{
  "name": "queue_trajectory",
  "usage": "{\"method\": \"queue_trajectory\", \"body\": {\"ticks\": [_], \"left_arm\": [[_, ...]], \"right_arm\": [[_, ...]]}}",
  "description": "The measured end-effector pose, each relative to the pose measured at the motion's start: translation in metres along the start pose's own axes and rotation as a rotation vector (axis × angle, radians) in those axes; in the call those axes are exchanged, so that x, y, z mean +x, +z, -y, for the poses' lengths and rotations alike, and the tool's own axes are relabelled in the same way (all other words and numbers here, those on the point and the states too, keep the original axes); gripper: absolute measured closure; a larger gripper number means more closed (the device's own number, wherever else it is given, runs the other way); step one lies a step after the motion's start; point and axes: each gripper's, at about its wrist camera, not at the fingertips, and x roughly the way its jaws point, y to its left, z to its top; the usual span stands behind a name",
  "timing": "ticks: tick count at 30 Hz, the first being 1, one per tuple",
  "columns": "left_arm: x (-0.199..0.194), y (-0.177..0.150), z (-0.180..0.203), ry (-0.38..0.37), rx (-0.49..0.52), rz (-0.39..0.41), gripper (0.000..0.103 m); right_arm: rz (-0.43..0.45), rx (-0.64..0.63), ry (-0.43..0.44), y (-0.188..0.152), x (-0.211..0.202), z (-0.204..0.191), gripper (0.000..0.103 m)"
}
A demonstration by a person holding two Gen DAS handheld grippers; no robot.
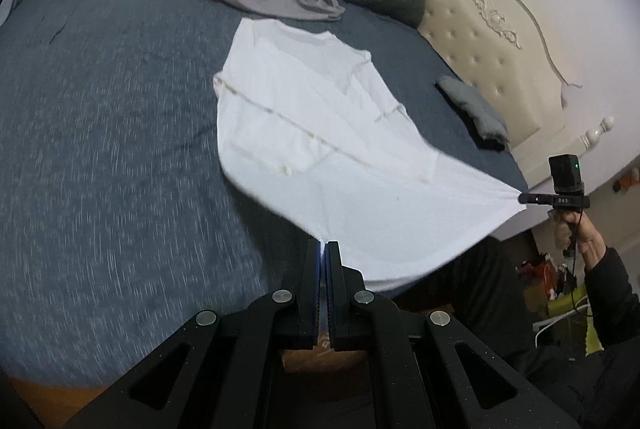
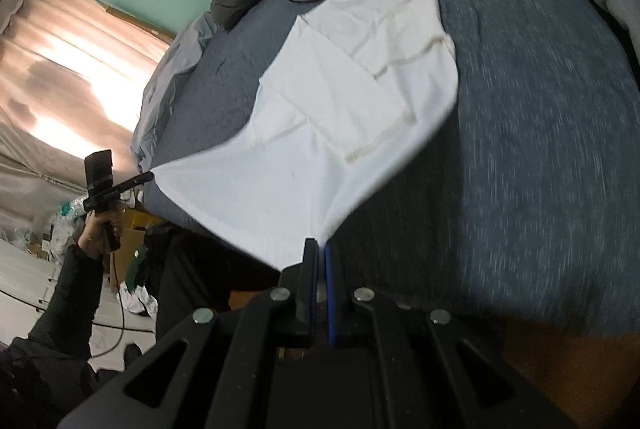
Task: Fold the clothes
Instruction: 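Lift the hem with both grippers and fold it toward the collar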
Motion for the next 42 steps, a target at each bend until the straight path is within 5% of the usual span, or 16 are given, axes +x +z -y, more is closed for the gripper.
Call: {"method": "queue_trajectory", "body": {"ticks": [11,27,35,42], "left_arm": [[0.046,0.138,-0.045,0.000,-0.040,0.039,0.101],[0.178,0.326,-0.149,0.082,-0.144,0.029,0.101],[0.237,0.374,-0.190,0.112,-0.208,0.050,0.100],[0.283,0.366,-0.212,0.119,-0.314,0.057,0.099]], "right_arm": [[0.064,0.019,-0.015,0.158,0.004,0.029,0.100],[0.093,0.109,-0.158,0.381,0.100,0.137,0.100],[0.149,0.137,-0.218,0.426,0.136,0.178,0.100],[0.248,0.180,-0.376,0.421,0.158,0.206,0.094]]}}
